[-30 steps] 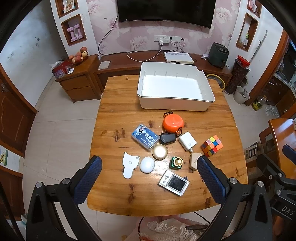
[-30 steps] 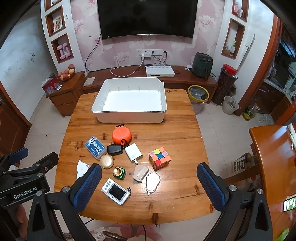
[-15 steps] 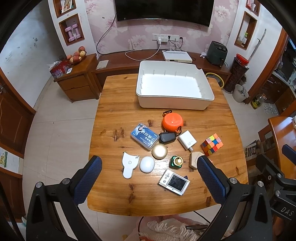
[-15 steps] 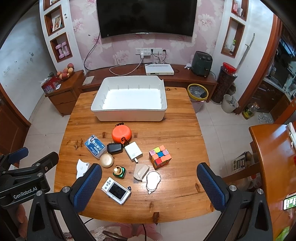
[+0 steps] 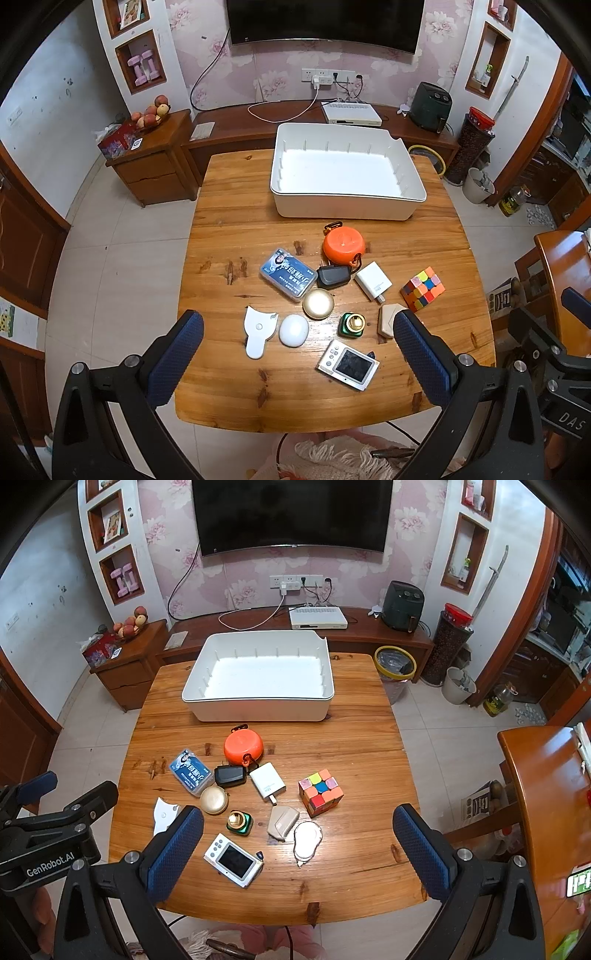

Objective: Organize rigid objects

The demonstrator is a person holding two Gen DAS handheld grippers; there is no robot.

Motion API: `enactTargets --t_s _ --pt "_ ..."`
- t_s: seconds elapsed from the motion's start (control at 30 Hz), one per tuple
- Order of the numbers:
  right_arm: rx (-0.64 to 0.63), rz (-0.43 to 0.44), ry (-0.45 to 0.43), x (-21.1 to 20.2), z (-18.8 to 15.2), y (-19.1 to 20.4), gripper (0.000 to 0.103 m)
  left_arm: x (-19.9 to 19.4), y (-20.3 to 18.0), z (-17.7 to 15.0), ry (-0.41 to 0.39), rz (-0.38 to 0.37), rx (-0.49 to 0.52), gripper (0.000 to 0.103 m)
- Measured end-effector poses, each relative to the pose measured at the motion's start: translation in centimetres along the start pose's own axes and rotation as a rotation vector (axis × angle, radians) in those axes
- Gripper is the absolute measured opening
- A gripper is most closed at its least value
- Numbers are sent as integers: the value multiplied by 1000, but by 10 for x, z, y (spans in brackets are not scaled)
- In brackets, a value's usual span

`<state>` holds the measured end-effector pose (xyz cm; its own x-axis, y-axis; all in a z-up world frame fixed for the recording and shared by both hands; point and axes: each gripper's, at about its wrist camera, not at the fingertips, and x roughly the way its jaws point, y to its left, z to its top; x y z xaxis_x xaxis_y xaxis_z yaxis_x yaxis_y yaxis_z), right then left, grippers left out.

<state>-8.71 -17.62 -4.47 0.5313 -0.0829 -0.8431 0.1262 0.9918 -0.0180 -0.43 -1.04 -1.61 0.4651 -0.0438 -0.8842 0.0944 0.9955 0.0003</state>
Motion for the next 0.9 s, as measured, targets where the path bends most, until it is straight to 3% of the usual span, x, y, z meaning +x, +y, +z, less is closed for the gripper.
enactTargets --t_s 0.9 --pt "-58 26 -29 5 -1 21 103 11 24 7 -5 1 9 102"
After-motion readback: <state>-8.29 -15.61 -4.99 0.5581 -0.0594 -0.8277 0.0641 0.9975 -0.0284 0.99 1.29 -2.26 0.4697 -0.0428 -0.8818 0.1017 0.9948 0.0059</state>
